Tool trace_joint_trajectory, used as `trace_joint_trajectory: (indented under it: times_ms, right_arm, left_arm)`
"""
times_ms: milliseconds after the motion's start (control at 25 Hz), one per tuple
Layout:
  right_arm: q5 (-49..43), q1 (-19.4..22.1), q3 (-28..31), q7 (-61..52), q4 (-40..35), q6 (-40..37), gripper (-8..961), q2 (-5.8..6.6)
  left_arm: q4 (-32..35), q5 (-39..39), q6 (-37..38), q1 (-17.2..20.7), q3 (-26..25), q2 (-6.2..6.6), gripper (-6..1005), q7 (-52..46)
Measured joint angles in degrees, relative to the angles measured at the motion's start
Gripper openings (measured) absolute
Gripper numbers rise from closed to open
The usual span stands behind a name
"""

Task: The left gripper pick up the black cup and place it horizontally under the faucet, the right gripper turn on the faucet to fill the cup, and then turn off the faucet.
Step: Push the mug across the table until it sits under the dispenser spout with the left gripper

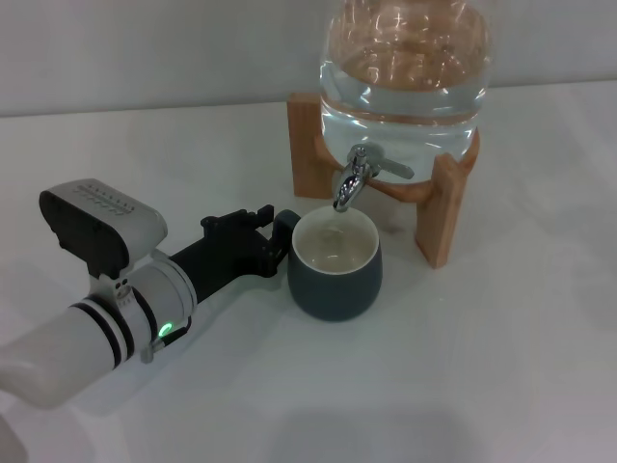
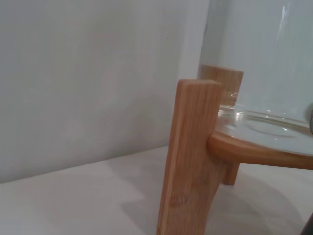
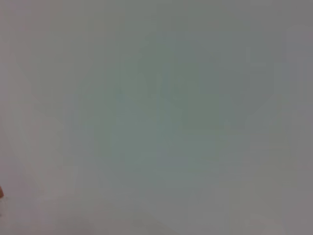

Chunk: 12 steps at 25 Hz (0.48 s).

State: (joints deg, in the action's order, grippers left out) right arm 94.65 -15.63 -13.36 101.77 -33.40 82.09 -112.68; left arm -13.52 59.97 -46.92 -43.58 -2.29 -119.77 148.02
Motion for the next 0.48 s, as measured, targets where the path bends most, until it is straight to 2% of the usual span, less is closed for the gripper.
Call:
trace_joint_trajectory:
  times_ms: [480]
  right_arm:
    - [0.0,0.0,0.0,0.0,0.0,0.0,844,0.01]
  left_arm:
    - [0.2,0.0,0.2,0.1,0.0,0.06,348,-0.1]
